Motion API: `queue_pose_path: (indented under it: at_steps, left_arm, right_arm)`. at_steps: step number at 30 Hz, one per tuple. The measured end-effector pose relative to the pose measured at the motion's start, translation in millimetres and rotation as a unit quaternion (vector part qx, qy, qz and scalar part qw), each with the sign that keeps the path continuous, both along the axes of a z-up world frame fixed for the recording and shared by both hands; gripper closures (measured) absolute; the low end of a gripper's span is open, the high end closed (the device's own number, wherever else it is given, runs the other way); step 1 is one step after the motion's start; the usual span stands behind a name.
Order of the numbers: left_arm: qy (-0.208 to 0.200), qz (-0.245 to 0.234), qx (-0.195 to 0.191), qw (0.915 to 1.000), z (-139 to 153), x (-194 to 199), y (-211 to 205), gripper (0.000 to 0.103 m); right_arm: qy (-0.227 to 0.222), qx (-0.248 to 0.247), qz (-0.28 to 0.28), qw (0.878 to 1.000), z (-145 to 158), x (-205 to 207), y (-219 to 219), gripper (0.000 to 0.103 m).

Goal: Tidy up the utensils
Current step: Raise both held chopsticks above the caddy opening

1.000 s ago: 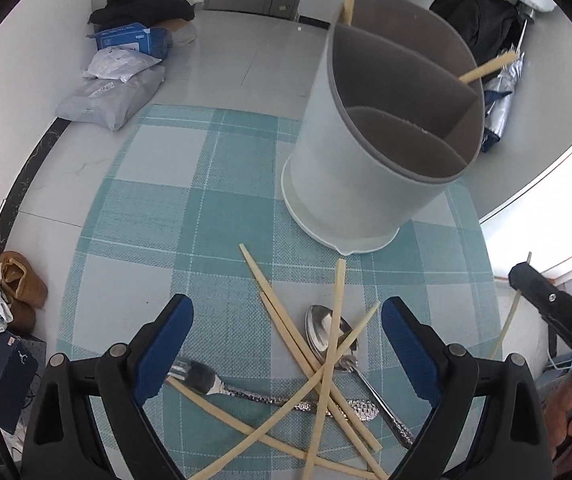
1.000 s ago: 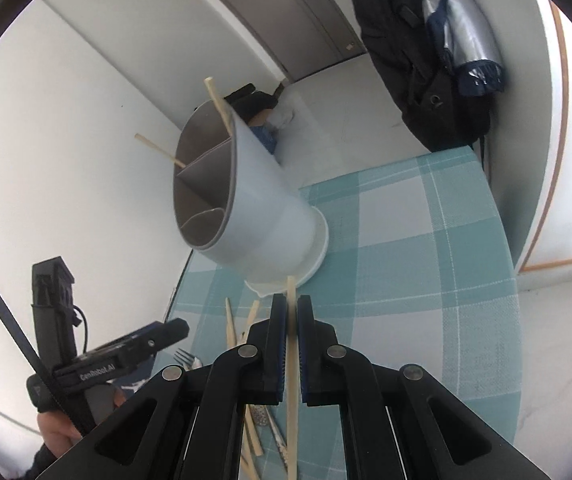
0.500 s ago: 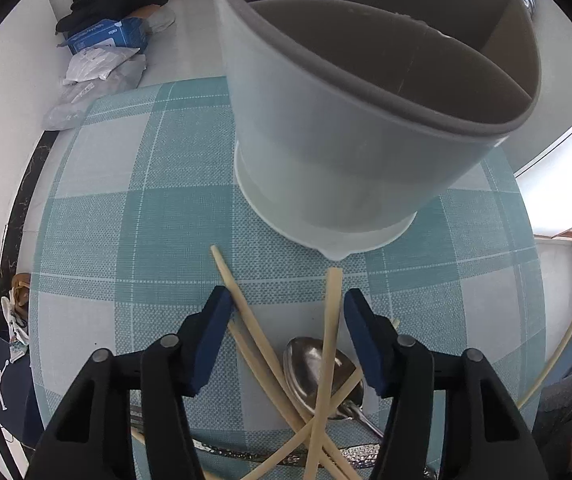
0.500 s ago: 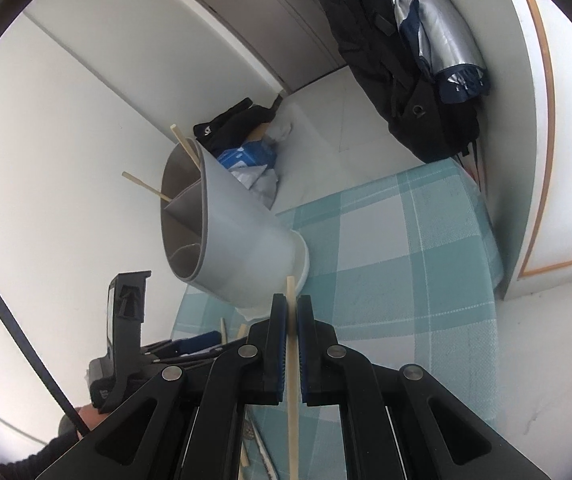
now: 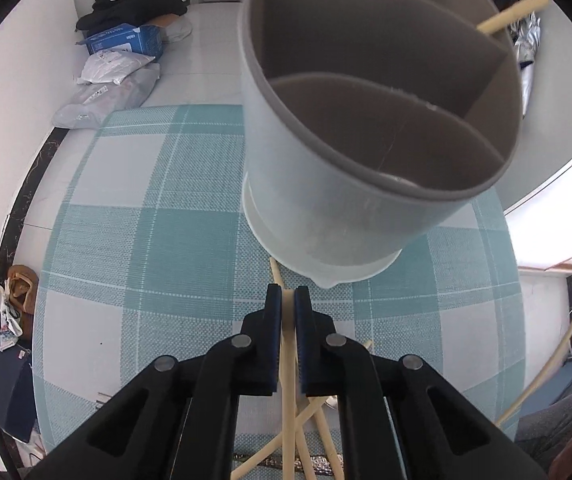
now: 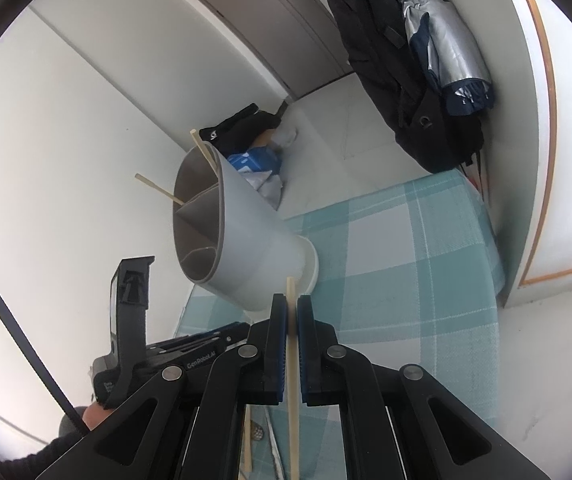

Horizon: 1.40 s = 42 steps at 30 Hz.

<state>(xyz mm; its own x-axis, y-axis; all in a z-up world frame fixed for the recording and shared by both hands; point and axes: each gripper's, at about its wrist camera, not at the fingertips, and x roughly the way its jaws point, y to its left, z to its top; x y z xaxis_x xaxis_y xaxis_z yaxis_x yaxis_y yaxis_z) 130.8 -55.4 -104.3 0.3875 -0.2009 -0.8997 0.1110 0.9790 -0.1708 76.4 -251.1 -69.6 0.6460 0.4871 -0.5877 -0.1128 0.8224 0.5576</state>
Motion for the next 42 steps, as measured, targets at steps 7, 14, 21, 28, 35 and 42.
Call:
queue_pose_path:
  at_steps: [7, 14, 21, 28, 35, 42]
  left_arm:
    - [-0.041, 0.026, -0.033, 0.9983, 29, -19, 10, 0.100]
    - [-0.097, 0.040, -0.068, 0.9921, 66, -37, 15, 0.100]
    - [-0.146, 0.058, -0.107, 0.9818, 91, -40, 35, 0.100]
    - [-0.217, 0.079, -0.115, 0.9662, 122, -53, 40, 0.100]
    - [-0.277, 0.098, -0.110, 0.9495, 155, -53, 44, 0.100]
    - [-0.322, 0.115, -0.109, 0.9334, 184, -38, 46, 0.100]
  right_arm:
    - [-0.029, -0.021, 0.001, 0.999, 15, -8, 12, 0.099]
    - [-0.055, -0.041, 0.007, 0.998, 28, -19, 27, 0.099]
    - [-0.080, -0.061, 0.015, 0.995, 37, -31, 44, 0.099]
    - [-0.110, -0.088, 0.023, 0.990, 46, -42, 61, 0.099]
    - [-0.124, -0.099, 0.026, 0.987, 53, -49, 69, 0.099]
    - [-0.144, -0.078, 0.015, 0.986, 88, -42, 54, 0.099]
